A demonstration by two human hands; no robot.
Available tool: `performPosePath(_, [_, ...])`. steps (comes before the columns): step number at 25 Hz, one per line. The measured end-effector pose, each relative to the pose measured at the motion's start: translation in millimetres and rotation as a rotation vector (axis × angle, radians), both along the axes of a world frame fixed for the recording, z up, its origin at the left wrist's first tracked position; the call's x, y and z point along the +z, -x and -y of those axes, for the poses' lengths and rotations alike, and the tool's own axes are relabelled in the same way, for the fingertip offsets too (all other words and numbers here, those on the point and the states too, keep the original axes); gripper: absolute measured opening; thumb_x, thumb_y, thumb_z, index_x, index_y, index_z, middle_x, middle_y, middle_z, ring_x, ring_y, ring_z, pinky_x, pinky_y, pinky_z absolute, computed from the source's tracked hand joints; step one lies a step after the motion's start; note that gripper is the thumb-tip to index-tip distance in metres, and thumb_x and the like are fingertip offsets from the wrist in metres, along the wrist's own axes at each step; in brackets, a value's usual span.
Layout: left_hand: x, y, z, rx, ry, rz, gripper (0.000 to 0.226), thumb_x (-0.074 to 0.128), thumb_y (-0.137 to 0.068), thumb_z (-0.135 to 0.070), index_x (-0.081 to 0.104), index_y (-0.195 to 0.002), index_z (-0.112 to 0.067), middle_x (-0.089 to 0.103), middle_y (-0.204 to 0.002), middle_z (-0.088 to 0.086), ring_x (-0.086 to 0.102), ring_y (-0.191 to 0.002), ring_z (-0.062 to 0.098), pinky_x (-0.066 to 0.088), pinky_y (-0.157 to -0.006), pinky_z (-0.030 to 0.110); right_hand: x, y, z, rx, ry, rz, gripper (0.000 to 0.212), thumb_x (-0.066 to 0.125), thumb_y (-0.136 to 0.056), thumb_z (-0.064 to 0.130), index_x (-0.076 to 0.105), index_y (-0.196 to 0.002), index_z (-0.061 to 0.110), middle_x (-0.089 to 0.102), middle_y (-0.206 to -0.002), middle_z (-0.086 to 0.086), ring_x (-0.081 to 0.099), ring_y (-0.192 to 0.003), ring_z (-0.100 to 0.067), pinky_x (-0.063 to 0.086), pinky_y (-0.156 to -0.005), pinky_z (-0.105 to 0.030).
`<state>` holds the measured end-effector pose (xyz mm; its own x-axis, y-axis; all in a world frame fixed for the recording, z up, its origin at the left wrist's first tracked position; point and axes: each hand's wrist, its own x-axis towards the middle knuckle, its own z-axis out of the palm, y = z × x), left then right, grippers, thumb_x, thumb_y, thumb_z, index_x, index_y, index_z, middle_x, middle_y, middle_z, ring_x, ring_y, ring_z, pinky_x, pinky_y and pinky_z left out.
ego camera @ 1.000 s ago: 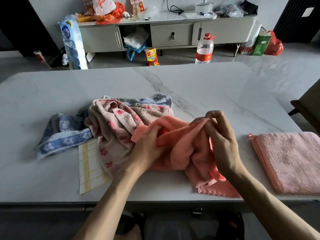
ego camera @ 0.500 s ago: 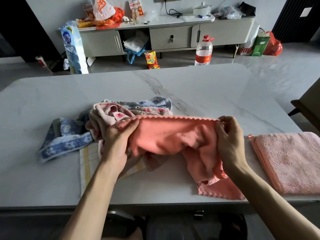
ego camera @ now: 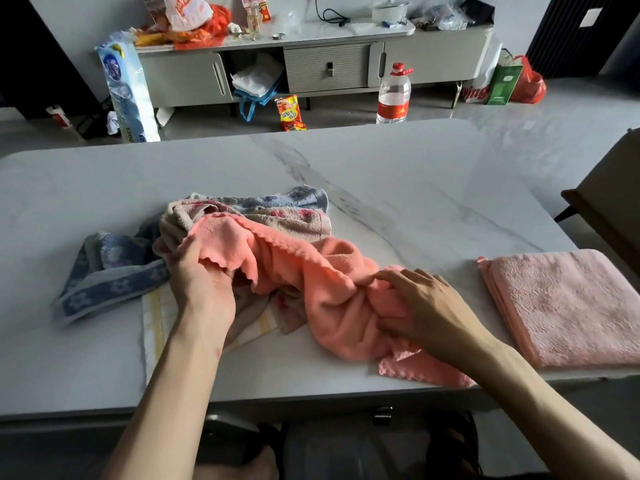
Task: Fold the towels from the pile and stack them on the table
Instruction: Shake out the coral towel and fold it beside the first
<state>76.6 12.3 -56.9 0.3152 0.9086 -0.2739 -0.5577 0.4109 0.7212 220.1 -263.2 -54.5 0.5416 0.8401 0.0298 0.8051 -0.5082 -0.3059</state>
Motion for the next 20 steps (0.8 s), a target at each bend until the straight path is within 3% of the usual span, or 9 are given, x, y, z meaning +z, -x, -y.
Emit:
performPosePath(2, [0,-3,2,0.025,-0.026,-0.033,0.057,0.057,-0.087,-0.031,0.045,-0.142,-0.019,0.059,-0.137,0.009,0.062,-0.118,0.022,0.058,-0.07,0.03,-1,-6,2,-0.07,-0.056,0.016,0.041,0.066,-0.077,0.034,0.06,-0.118,0.036,0.065,-0.11,0.011,0.061,-0.101,-0.018,0.044,-0.075,-0.028])
performPosePath(4, [-1,-8,4,0.048,-0.037,-0.11,0.051,0.054,-0.09,-0.033,0.048,-0.139,-0.018,0.059,-0.136,0.009,0.065,-0.11,0.019,0.056,-0.066,0.026,6,-10,5,-0.176,-0.27,-0.082,0.025,0.062,-0.082,0.022,0.069,-0.104,0.03,0.066,-0.095,0.008,0.064,-0.085,-0.015,0.049,-0.066,-0.024])
performPosePath(7, [-2,-12,10,0.102,-0.027,-0.183,0.033,0.056,-0.094,-0.031,0.06,-0.122,-0.015,0.068,-0.11,0.002,0.069,-0.081,0.007,0.053,-0.054,0.018,23,-14,8,-0.394,-0.657,-0.44,0.028,0.054,-0.084,0.002,0.075,-0.087,0.02,0.071,-0.073,0.007,0.064,-0.061,-0.011,0.049,-0.052,-0.02])
performPosePath(9, [2,-12,18,0.127,-0.118,-0.295,0.019,0.061,-0.09,-0.034,0.068,-0.102,-0.021,0.069,-0.102,0.0,0.068,-0.079,0.006,0.055,-0.064,0.021,29,-17,10,-0.466,-0.713,-0.51,0.029,0.051,-0.083,0.0,0.073,-0.082,0.019,0.068,-0.064,0.008,0.062,-0.056,-0.015,0.049,-0.05,-0.025])
performPosePath(11, [12,-15,29,0.16,-0.292,-0.414,0.008,0.062,-0.09,-0.031,0.068,-0.091,-0.025,0.069,-0.096,-0.008,0.065,-0.088,0.005,0.054,-0.082,0.025,27,-24,13,-0.546,-0.612,-0.357,0.024,0.053,-0.082,0.006,0.07,-0.079,0.023,0.064,-0.07,0.009,0.061,-0.063,-0.015,0.047,-0.057,-0.028])
performPosePath(13, [22,-17,40,0.153,-0.419,-0.47,0.012,0.06,-0.093,-0.023,0.066,-0.084,-0.027,0.067,-0.083,-0.018,0.062,-0.082,-0.003,0.051,-0.081,0.021,26,-27,14,-0.596,-0.558,-0.31,0.017,0.057,-0.08,0.012,0.069,-0.079,0.023,0.066,-0.071,0.008,0.061,-0.065,-0.01,0.045,-0.059,-0.026])
performPosePath(17, [40,-21,58,-0.033,-0.367,-0.38,0.043,0.051,-0.096,-0.006,0.07,-0.06,-0.02,0.067,-0.057,-0.019,0.062,-0.059,-0.007,0.051,-0.066,0.016,42,-25,18,-0.497,-0.895,-0.986,0.017,0.055,-0.088,0.008,0.071,-0.089,0.015,0.073,-0.079,-0.004,0.066,-0.073,-0.017,0.052,-0.067,-0.032])
performPosePath(18, [38,-21,59,-0.152,-0.313,-0.317,0.04,0.05,-0.097,-0.006,0.072,-0.065,-0.017,0.069,-0.061,-0.012,0.065,-0.061,-0.002,0.053,-0.067,0.019,43,-23,18,-0.455,-0.912,-1.064,0.021,0.054,-0.089,0.006,0.07,-0.098,0.015,0.074,-0.088,-0.008,0.068,-0.08,-0.021,0.054,-0.072,-0.036])
performPosePath(20, [32,-20,61,-0.395,-0.269,-0.268,0.022,0.049,-0.097,-0.011,0.07,-0.09,-0.009,0.073,-0.082,0.005,0.069,-0.075,0.012,0.055,-0.074,0.027,39,-21,17,-0.417,-0.8,-1.022,0.039,0.055,-0.089,0.002,0.062,-0.119,0.026,0.071,-0.099,-0.013,0.068,-0.086,-0.026,0.055,-0.075,-0.041])
